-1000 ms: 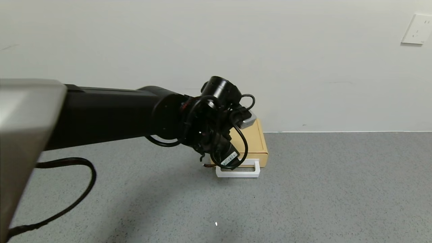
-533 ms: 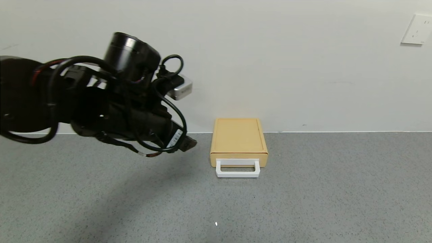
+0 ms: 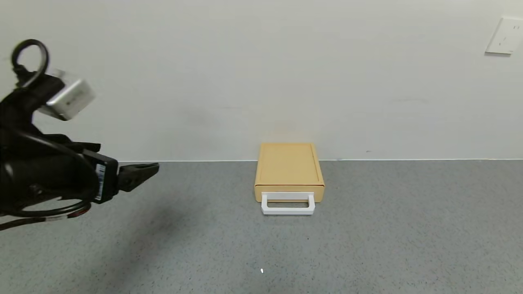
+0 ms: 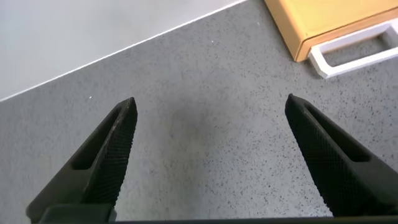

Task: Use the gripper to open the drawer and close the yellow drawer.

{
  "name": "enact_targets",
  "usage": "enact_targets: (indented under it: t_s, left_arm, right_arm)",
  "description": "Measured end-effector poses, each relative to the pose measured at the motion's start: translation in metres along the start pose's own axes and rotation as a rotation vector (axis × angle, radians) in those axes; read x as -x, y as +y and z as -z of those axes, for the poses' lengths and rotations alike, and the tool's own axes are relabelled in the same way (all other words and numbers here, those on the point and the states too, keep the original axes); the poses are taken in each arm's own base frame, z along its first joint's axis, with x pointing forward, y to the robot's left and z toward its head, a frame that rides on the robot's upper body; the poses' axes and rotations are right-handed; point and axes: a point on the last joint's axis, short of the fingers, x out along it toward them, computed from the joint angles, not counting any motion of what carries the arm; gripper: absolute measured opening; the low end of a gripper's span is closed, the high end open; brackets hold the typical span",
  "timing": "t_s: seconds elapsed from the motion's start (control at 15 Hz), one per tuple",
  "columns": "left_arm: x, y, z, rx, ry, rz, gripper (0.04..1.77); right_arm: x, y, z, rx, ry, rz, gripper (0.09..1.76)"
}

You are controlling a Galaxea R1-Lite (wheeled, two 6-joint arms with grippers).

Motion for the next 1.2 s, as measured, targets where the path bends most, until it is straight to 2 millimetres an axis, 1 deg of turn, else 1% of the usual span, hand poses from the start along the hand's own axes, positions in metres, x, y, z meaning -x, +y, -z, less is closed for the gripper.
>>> enact_targets:
  t_s: [0.33,0.6,0.8,1.2]
  left_arm:
    - [0.057,0.017,0.022,0.094,-0.115,-0.062,1.72]
    - [0.095,0.024,0.051,0.137,-0.182,-0.116,1.72]
    - [0.118,0.026,0.068,0.185,-0.238,-0.145,1.72]
    - [0.154,0.026,0.100,0.247,-0.346,-0.187,1.72]
  right_arm:
    - [0.000,0.000,0.000,0.000,0.000,0.000,1.71]
    - [0.000,0.000,0.000,0.000,0.000,0.000,1.71]
    - [0.000,0.000,0.000,0.000,0.000,0.000,1.71]
    - [0.000,0.000,0.000,0.000,0.000,0.000,1.71]
